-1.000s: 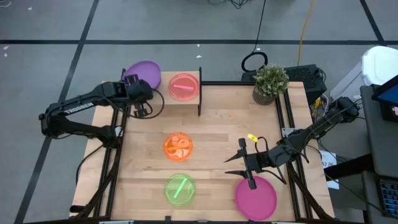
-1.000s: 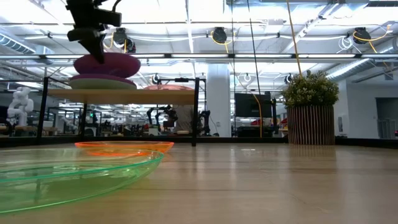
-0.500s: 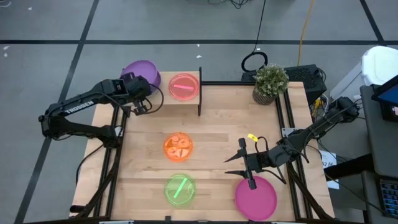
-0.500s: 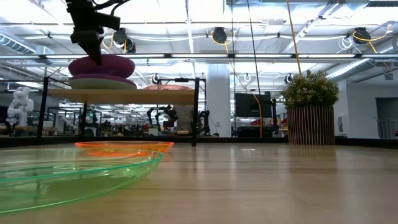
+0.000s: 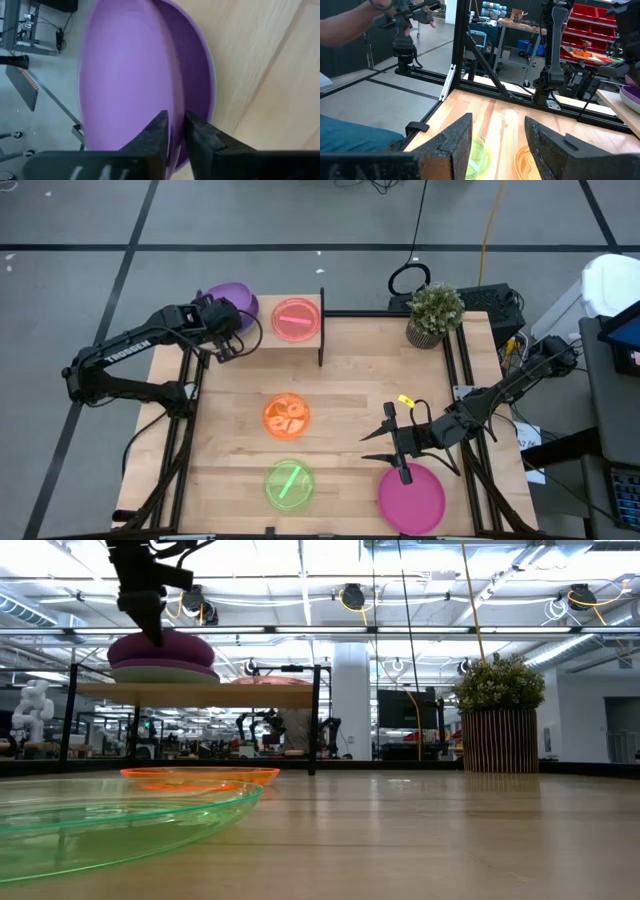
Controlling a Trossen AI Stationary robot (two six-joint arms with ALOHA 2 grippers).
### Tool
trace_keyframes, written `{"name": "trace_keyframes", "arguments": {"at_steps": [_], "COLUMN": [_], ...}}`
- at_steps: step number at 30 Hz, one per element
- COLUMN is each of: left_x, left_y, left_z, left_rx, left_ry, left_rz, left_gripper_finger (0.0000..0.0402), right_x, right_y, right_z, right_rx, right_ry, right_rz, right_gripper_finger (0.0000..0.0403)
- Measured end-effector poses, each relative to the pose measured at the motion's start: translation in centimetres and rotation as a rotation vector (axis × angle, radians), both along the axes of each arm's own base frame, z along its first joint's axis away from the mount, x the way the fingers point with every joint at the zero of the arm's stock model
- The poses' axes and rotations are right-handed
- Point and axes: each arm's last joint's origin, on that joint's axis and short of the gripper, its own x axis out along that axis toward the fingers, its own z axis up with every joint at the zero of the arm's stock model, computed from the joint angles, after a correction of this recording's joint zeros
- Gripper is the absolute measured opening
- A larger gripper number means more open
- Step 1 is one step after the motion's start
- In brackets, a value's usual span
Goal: Place and stack plates onto a shelf
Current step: Stack the purple plate on top of the purple plate on the shelf, then stack the transparent green plate on top of the transparent pink plate on the shelf
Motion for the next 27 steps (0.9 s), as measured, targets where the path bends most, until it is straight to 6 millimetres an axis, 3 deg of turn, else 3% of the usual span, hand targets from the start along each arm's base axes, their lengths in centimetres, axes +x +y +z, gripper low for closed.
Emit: {"name": "trace_keyframes", "arguments": {"at_steps": [7, 27], "left_x": [0.12, 0.46], "left_y": [0.06, -0.52], "left_z": [0.06, 0.07], "left_rx": [0.004, -0.019], "left_ry": [-0.027, -0.117], "left_rz": [0.018, 0.103], "left_gripper_finger": [0.0124, 0.0239], "right_x": [0.00, -0.01], "right_y": [0.00, 0.01], "right_z": [0.00, 0.00], "right_rx": [0.001, 0.002], "right_ry": [0.000, 0.000], "right_rz": [0.000, 0.001], "right_gripper_finger": [0.0165, 0.0165]}}
